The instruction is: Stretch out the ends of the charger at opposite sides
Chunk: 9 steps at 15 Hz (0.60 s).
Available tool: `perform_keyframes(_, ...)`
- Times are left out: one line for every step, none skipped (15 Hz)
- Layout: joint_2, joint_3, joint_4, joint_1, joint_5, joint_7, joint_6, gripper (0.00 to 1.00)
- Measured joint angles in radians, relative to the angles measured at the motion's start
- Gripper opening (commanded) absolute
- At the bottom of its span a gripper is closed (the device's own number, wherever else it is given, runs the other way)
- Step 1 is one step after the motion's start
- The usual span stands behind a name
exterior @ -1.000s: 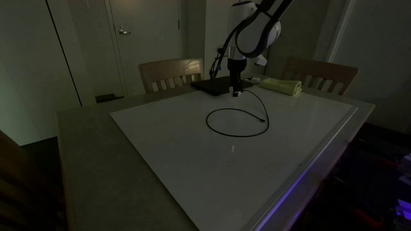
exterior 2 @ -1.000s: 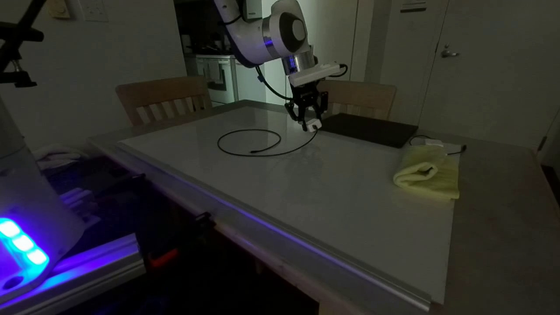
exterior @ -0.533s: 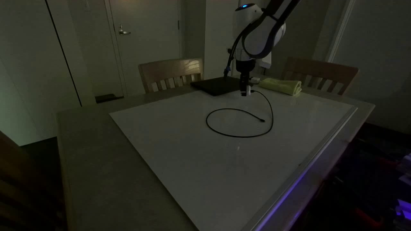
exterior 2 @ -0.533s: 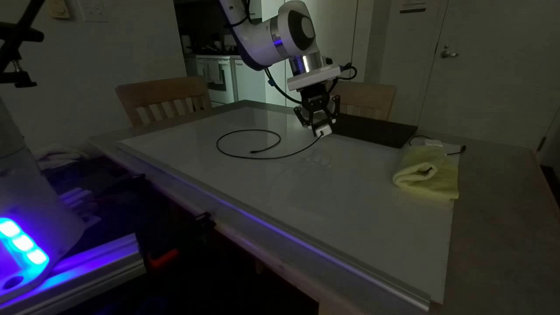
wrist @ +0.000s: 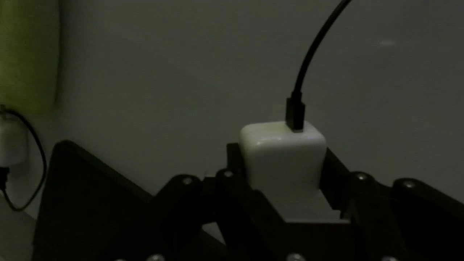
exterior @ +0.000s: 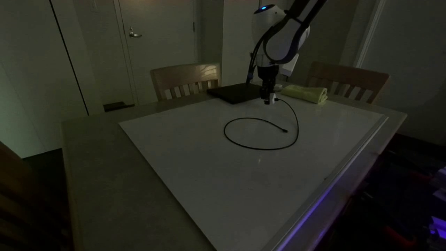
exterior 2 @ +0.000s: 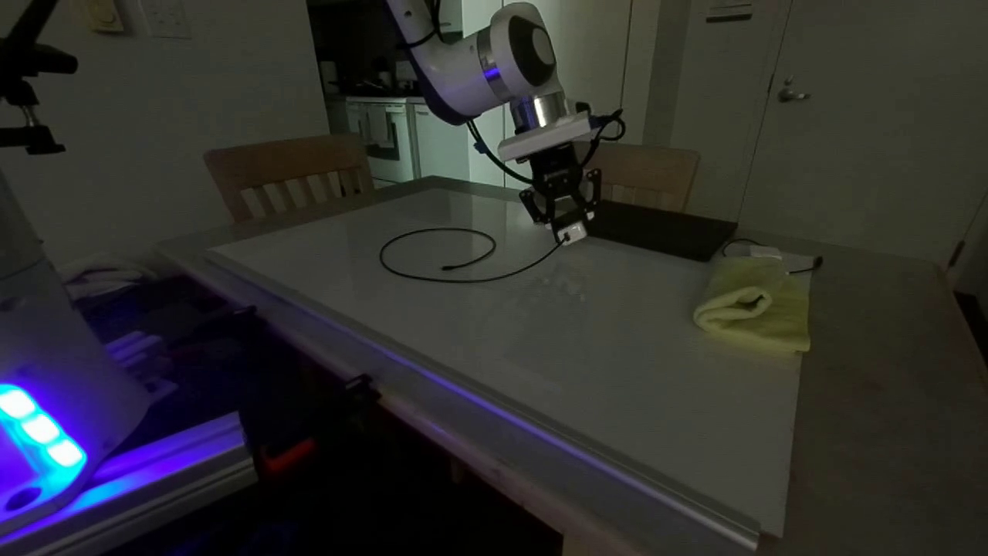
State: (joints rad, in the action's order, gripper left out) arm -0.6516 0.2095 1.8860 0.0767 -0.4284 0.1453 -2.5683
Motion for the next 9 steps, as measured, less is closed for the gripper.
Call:
perform_keyframes(-0.002, 0.016, 0.000, 0.009, -0.002, -0.059, 0.010, 0.28)
perform_keyframes(-0.005, 0.029, -0.001, 0.015, -0.003, -0.114, 0.023, 0.28)
perform_keyframes(-0.008, 0.041, -0.002, 0.018, -0.003, -0.166, 0.037, 0.28)
perform_keyframes(-0.011, 0.051, -0.002, 0.017, 0.000, -0.212, 0.057, 0.28)
perform_keyframes(-0.012, 0.058, -0.002, 0.015, 0.006, -0.254, 0.080, 0.53)
perform_keyframes(-0.012, 0.063, -0.003, 0.013, 0.011, -0.294, 0.104, 0.53)
perform_keyframes(-0.012, 0.066, -0.003, 0.011, 0.013, -0.321, 0.119, 0.53)
perform_keyframes(-0.012, 0.067, -0.003, 0.011, 0.015, -0.336, 0.125, 0.28)
perform_keyframes(-0.012, 0.067, -0.003, 0.011, 0.016, -0.343, 0.128, 0.28)
